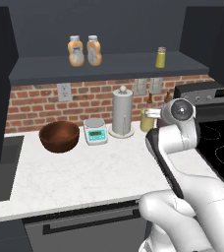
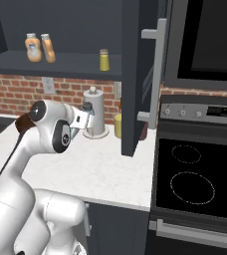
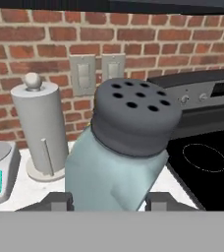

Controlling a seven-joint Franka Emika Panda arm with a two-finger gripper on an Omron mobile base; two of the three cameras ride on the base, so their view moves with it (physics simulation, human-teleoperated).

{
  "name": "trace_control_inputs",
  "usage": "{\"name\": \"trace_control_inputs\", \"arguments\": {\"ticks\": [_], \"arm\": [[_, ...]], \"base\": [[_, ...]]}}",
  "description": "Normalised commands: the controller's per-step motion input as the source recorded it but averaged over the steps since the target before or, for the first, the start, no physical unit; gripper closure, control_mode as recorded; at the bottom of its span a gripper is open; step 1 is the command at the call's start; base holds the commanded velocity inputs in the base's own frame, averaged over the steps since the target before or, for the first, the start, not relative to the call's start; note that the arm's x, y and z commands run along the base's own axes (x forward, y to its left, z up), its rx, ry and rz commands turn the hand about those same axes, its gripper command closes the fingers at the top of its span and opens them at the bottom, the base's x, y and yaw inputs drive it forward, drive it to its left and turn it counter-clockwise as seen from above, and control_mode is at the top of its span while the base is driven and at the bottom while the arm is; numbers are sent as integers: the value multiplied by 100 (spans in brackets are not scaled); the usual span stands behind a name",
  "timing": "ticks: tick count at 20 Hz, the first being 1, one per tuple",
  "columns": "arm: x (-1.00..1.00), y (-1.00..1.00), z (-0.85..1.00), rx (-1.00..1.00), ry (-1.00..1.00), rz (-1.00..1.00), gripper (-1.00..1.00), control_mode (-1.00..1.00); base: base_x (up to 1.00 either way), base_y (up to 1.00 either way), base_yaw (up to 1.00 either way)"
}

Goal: Put the shaker and condiment bottle from the counter next to their counterparts in the cabinet.

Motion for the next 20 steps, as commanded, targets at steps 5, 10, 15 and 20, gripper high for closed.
{"name": "trace_control_inputs", "arguments": {"ticks": [5,10,15,20], "arm": [[0,0,88,0,-20,1,100,-100],[7,5,65,0,-5,0,100,-100],[8,7,58,-9,0,0,100,-100],[3,11,55,-15,3,2,100,-100]], "base": [[0,0,0],[0,0,0],[0,0,0],[0,0,0]]}}
